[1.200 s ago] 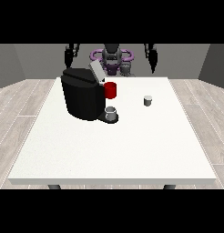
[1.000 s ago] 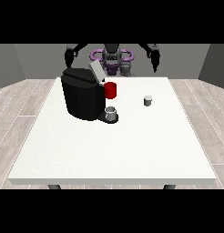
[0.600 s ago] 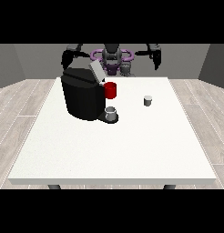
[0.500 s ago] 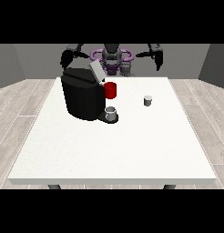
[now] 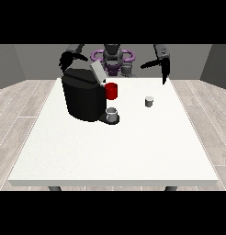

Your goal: Insert the coffee pod into the coffee machine and close the lid

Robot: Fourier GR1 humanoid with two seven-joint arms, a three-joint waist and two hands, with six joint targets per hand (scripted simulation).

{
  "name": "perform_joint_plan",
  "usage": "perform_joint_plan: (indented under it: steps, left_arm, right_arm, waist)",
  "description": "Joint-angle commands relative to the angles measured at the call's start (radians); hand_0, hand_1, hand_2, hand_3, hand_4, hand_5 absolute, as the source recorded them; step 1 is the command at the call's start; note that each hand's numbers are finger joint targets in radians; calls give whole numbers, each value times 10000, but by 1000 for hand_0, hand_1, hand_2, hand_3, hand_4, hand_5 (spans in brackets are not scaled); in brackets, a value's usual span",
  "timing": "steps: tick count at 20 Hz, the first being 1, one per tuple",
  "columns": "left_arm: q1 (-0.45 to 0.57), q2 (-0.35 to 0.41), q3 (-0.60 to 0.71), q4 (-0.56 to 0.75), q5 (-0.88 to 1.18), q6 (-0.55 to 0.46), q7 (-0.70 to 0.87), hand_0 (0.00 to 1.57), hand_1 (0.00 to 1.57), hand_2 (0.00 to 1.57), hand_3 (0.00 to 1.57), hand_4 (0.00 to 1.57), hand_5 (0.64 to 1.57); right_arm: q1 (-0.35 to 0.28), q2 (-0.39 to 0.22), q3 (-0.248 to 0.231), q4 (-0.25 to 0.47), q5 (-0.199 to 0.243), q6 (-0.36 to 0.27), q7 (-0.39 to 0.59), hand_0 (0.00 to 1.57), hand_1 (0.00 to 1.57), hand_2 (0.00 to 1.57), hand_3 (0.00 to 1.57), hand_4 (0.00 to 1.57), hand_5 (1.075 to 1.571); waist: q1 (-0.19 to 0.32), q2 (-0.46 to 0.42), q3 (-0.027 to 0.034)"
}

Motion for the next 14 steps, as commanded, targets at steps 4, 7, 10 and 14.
perform_joint_plan:
  steps: [4,7,10,14]
  left_arm:
    - [-1315,609,275,1953,-356,-338,331,0,0,0,0,0,1571]
    - [-1634,741,472,2770,-227,-769,97,0,0,0,0,0,1571]
    - [-2067,791,369,3297,-975,46,-202,0,0,0,0,0,1571]
    - [-2116,627,1,3900,-1575,217,-701,0,0,0,0,0,1571]
  right_arm:
    - [-531,172,406,-109,206,-170,68,0,0,0,0,283,1571]
    - [-533,0,207,200,282,-244,235,0,0,0,0,340,1571]
    - [-1424,-513,-370,125,-295,237,488,0,0,0,0,352,1571]
    - [-1338,-89,-159,543,8,-253,430,0,0,0,0,372,1571]
  waist:
    - [-377,776,-2]
    - [-154,698,-1]
    - [-425,1329,-1]
    - [-295,1441,-2]
